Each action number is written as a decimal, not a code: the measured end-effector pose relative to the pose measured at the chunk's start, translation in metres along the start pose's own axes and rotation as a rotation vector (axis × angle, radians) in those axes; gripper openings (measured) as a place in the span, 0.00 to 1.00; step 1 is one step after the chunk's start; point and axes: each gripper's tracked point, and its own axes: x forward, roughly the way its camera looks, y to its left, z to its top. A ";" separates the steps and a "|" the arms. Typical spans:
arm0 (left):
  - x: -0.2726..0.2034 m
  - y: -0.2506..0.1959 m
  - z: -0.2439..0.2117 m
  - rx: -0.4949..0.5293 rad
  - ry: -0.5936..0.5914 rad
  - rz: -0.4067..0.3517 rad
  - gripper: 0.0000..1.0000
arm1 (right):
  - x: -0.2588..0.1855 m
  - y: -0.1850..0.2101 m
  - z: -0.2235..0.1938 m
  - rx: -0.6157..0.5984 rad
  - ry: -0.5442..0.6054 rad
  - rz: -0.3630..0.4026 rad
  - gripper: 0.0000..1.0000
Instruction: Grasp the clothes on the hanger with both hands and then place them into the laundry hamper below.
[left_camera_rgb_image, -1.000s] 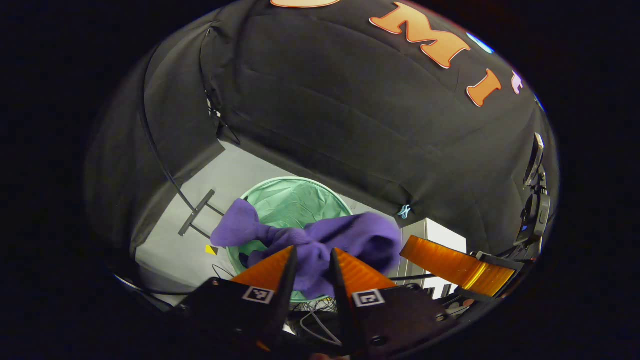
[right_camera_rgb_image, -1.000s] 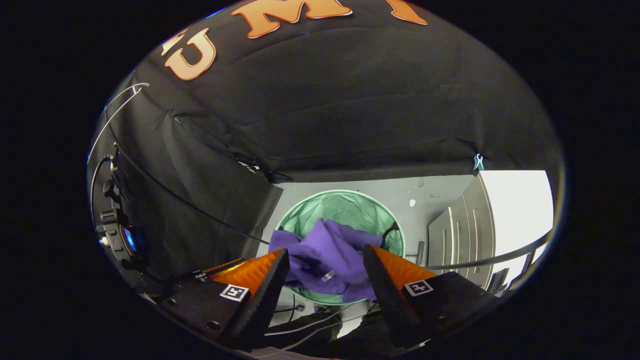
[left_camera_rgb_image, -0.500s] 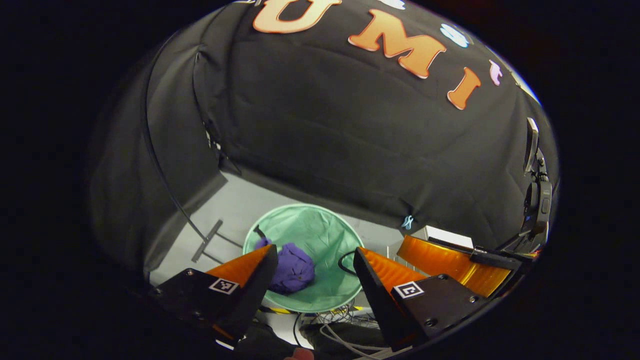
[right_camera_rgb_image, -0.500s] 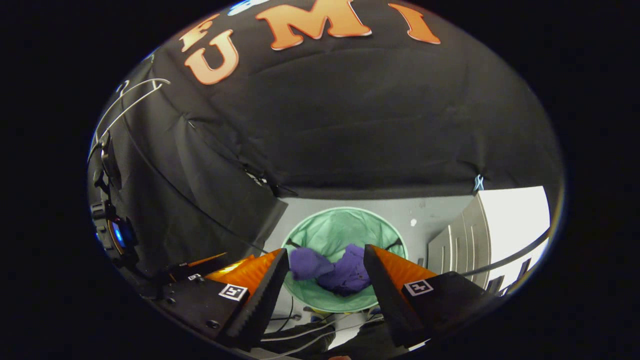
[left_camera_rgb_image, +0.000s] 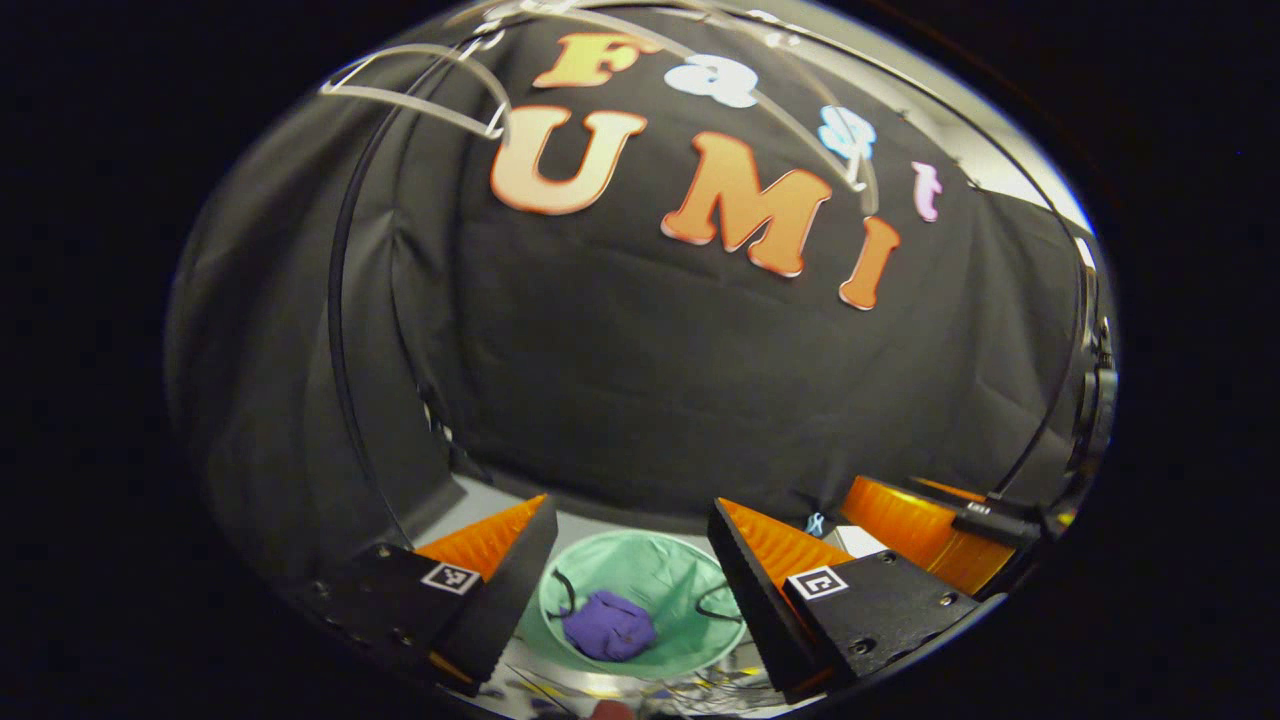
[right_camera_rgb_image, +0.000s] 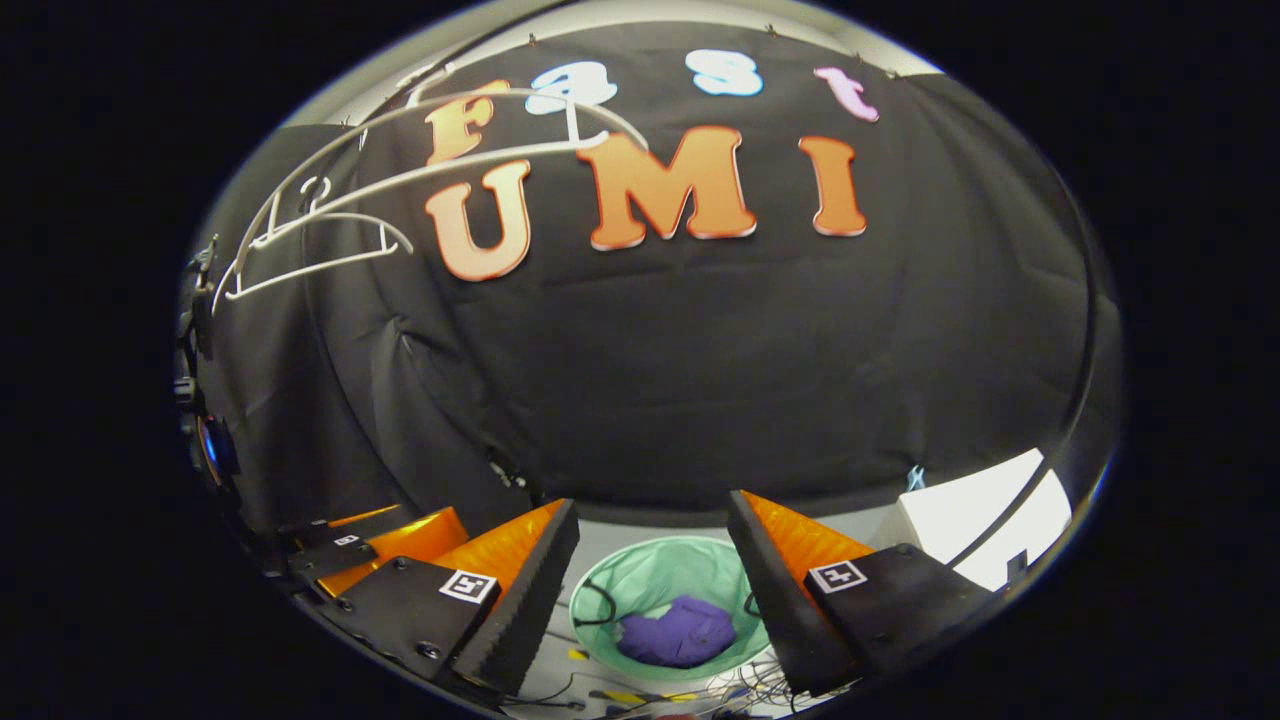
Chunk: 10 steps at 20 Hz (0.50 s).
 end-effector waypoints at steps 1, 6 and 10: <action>-0.009 -0.001 0.012 0.016 -0.029 -0.011 0.96 | -0.016 0.000 0.012 0.005 -0.038 -0.003 0.98; -0.058 -0.009 0.065 0.000 -0.211 0.002 1.00 | -0.074 -0.010 0.059 -0.029 -0.197 -0.004 0.94; -0.101 -0.025 0.082 -0.001 -0.310 0.067 0.92 | -0.118 -0.032 0.063 -0.080 -0.250 0.040 0.88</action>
